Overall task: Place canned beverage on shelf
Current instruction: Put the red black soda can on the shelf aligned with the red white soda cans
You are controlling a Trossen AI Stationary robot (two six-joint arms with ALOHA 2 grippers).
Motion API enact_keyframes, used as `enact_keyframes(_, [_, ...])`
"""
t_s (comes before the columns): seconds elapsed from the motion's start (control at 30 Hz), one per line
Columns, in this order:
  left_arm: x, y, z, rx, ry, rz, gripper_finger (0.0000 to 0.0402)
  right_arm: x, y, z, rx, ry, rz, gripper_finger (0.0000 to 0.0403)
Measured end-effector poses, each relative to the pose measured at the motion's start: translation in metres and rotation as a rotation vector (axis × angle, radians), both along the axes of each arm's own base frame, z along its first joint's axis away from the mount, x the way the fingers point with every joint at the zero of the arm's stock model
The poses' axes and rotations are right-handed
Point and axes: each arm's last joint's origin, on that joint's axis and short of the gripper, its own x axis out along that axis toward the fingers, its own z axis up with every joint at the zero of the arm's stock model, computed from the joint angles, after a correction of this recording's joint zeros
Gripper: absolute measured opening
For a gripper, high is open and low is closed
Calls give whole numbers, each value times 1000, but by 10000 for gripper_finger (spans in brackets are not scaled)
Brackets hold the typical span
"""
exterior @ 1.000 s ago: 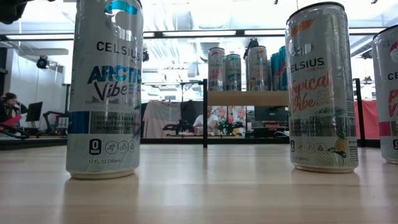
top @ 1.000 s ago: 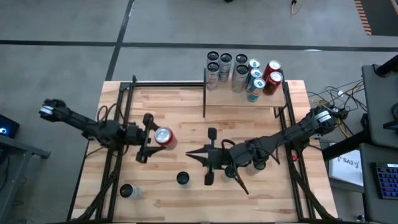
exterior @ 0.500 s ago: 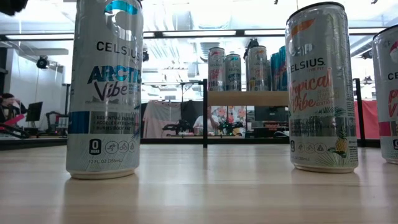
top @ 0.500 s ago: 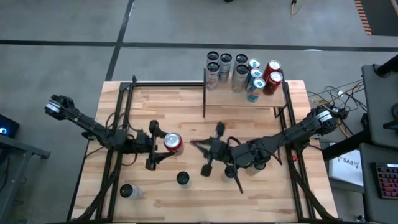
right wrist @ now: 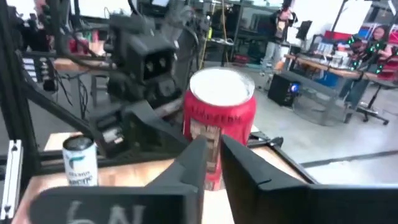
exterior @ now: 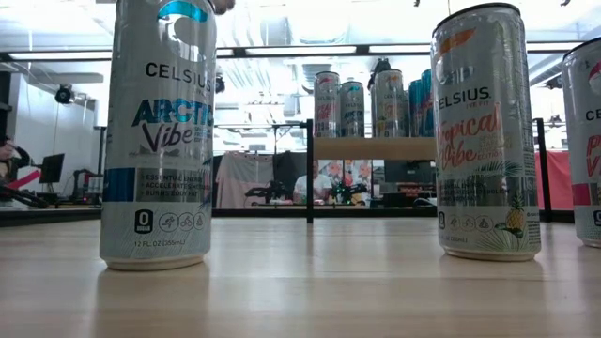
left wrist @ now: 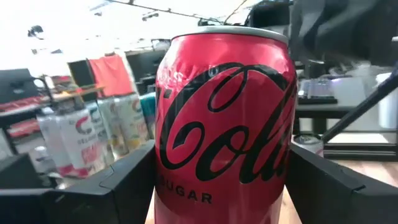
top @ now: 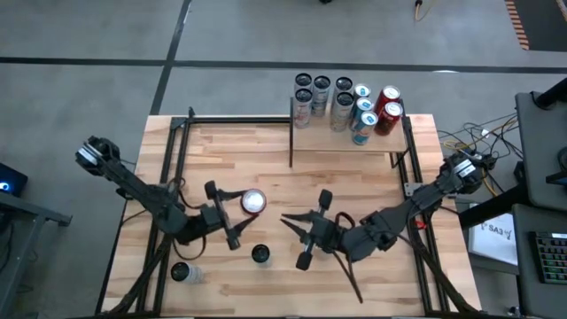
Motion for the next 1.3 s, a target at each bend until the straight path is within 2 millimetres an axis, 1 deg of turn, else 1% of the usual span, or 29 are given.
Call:
enact_keyframes(0.07, [6, -4, 3, 27, 17, 44, 284, 2, -3, -3, 24, -1, -8, 60])
enact_keyframes(0.13, [12, -8, 5, 60, 41, 74, 284, 4, -7, -4, 68, -9, -24, 96])
enact_keyframes(0.27, [21, -13, 6, 108, 67, 85, 284, 7, -15, -8, 107, 13, -51, 187])
enact_keyframes(0.43, [25, -11, 4, 112, 78, 112, 284, 12, -15, -12, 52, 24, -54, 297])
enact_keyframes(0.5, [26, -9, 2, 104, 77, 119, 284, 19, -14, -17, 12, 23, -31, 329])
enact_keyframes(0.57, [27, -7, 0, 93, 71, 108, 284, 27, -15, -20, -16, 1, -26, 353])
enact_keyframes(0.63, [27, -5, -2, 71, 61, 109, 284, 36, -19, -23, -28, -33, -44, 365])
enact_keyframes(0.77, [26, -3, -2, 46, 35, 118, 284, 45, -27, -26, -36, -82, -78, 368])
enact_keyframes(0.87, [28, -4, -5, 75, 47, 70, 284, 49, -31, -28, -40, -82, -60, 368])
enact_keyframes(1.07, [28, -1, -5, 68, 40, 85, 284, 51, -33, -27, -41, -89, -4, 368])
enact_keyframes(1.23, [28, -1, -4, 62, 36, 89, 284, 55, -43, -27, -36, -93, -16, 366])
enact_keyframes(1.3, [29, -1, -5, 65, 36, 68, 284, 57, -47, -27, -32, -98, -6, 358])
